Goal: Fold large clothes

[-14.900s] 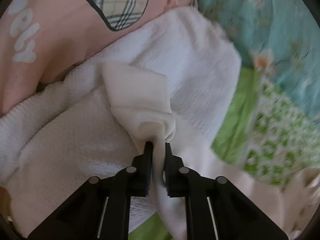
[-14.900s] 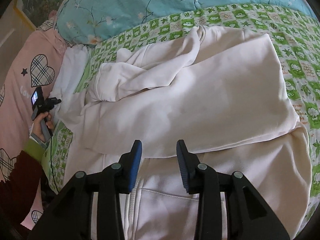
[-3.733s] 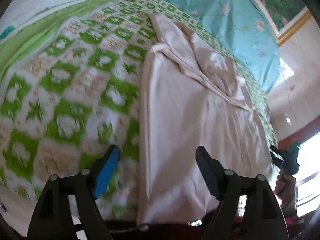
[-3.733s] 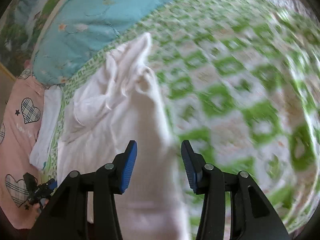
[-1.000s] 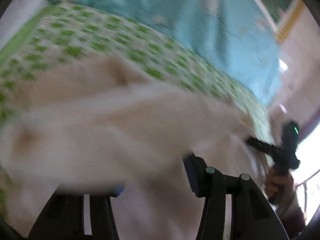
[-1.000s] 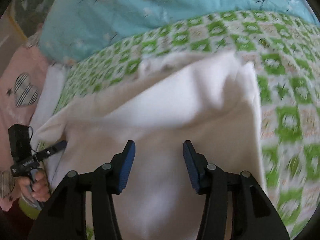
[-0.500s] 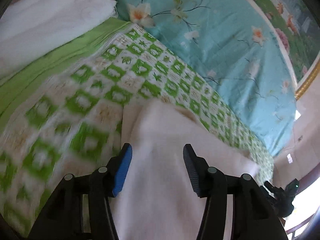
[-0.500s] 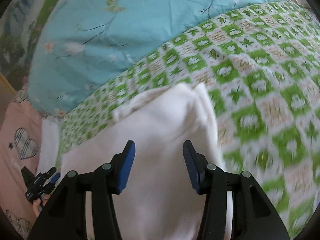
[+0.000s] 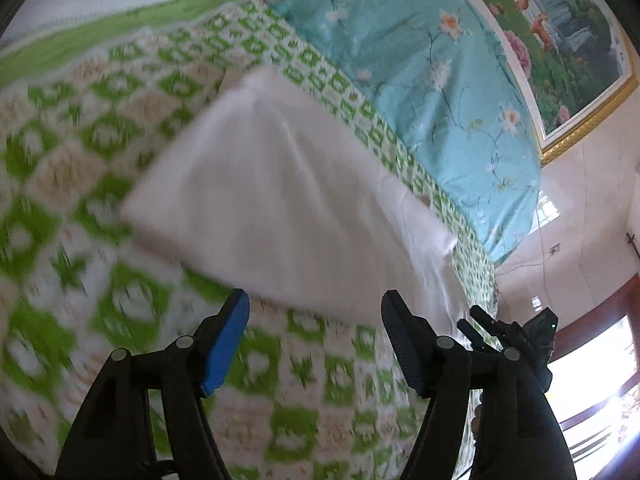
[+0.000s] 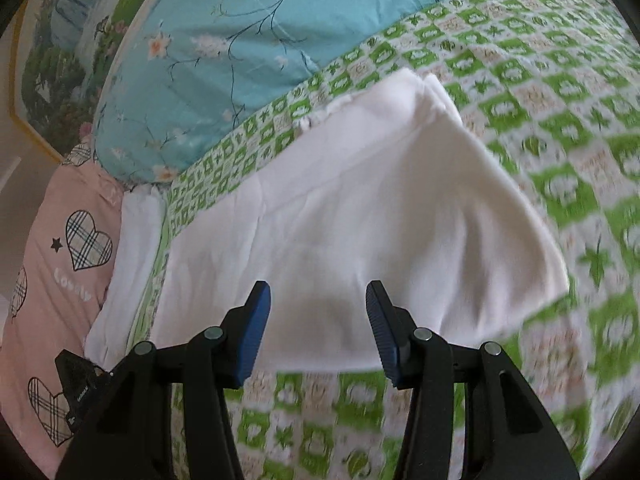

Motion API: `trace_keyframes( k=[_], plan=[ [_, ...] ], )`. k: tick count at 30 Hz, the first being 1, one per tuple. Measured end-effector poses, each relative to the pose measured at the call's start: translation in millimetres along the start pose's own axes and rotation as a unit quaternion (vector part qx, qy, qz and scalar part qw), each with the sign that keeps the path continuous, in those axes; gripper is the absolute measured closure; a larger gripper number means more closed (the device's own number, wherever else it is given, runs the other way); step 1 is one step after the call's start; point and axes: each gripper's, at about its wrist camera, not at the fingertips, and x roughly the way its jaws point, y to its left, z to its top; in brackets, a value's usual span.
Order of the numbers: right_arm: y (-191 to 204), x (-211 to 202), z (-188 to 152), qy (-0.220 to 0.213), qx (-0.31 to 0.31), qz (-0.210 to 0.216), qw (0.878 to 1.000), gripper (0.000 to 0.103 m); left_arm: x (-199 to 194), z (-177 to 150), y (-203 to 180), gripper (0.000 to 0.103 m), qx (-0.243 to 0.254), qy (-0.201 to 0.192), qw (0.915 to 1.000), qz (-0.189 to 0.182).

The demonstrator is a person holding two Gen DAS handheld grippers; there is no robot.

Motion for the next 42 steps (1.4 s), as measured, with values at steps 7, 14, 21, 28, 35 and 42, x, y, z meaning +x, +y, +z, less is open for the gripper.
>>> trace_keyframes(
  k=[7, 14, 21, 28, 35, 42],
  plan=[
    [1.6, -2.7, -27.2, 0.023, -0.001, 0.001, 1.000, 0.052, 22.4, -18.4, 8.3, 0.029, -0.035, 0.015, 0.9993, 0.007],
    [5.1, -1.1, -28.9, 0.028, -0.007, -0.003, 1.000, 0.055, 34.0, 9.3, 23.8, 0.028, -0.077, -0.034, 0.9964, 0.010],
    [60.3, 54.1, -5.3, 0.055, -0.077, 0.025, 0.995, 0.093, 40.2, 30.4, 31.3, 0.038, -0.091, -0.074, 0.9926, 0.031],
    [114.9, 126.2, 8.4, 0.097, -0.162, 0.005, 0.982, 0.102, 44.1, 43.4, 38.5, 0.092, -0.074, -0.070, 0.9942, 0.033],
    [103.8, 150.1, -2.2, 0.123, -0.179, -0.017, 0.976, 0.103, 28.9, 55.9, -26.1, 0.095, 0.026, -0.096, 0.9950, -0.001],
    [76.0, 143.9, 10.6, 0.152, -0.084, 0.068, 0.982, 0.103, 51.2, 55.1, -129.4, 0.096, 0.155, -0.078, 0.9835, -0.051]
  ],
)
